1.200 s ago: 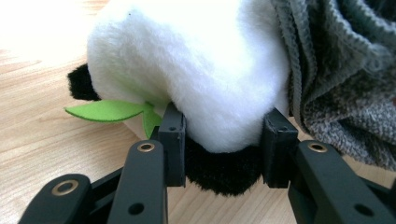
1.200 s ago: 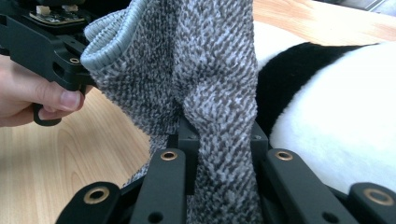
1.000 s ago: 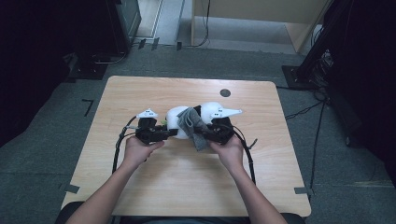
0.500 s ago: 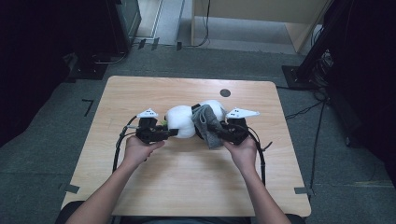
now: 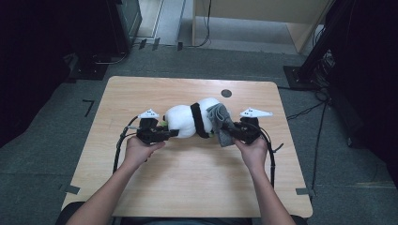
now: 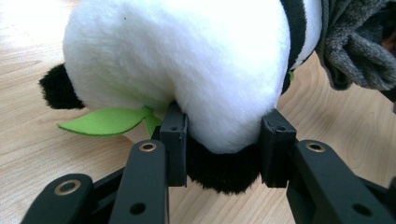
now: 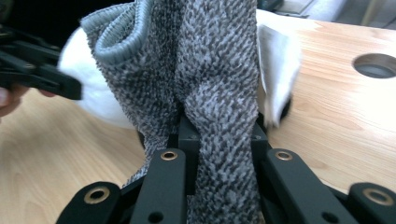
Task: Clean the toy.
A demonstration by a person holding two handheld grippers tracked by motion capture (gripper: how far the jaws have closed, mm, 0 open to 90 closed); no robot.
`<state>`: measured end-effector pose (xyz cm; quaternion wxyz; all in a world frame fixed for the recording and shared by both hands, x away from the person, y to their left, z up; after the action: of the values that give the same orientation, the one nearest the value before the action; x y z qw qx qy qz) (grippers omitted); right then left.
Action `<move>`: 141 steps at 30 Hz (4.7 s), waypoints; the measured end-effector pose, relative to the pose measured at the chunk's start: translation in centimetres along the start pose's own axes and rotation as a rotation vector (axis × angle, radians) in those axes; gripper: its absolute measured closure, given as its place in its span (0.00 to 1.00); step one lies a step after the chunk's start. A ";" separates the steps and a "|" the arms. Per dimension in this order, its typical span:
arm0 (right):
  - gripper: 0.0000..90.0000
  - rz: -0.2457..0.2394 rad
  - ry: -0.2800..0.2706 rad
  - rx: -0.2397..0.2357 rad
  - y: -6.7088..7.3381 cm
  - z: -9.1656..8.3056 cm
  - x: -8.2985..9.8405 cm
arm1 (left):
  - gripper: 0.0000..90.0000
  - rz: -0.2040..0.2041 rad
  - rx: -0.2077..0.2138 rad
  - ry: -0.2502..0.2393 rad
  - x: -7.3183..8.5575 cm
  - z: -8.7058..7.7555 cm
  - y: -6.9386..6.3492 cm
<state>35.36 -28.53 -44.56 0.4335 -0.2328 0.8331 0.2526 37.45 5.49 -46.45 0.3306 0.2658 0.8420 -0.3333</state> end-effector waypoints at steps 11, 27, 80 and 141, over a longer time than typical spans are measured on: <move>0.86 0.082 0.022 0.088 -2.8 -0.2 1.2 | 0.68 -0.014 -0.022 -0.014 0.1 -0.2 0.6; 0.86 -0.028 -0.124 -0.083 4.2 -0.2 -2.5 | 0.68 0.007 -0.030 -0.022 0.1 0.1 -0.2; 0.85 0.036 0.087 0.084 -1.1 3.1 2.5 | 0.71 0.005 -0.009 -0.004 -0.3 -0.3 -0.1; 0.84 0.087 -0.003 0.106 -1.4 1.2 -2.9 | 0.45 0.180 -0.018 0.013 3.3 -0.7 0.3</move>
<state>38.43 -28.39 -43.02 0.4352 -0.1725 0.8540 0.2270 35.29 6.93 -48.57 0.3563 0.3396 0.8198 -0.2927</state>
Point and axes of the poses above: each handheld gripper's, and its own axes: z roughly forward along the jaws, x roughly out of its underside, y roughly to its left, the point moved 1 cm from there along z, roughly forward along the jaws, and after that the axes turned 2 degrees about -z, right-handed, at the moved point
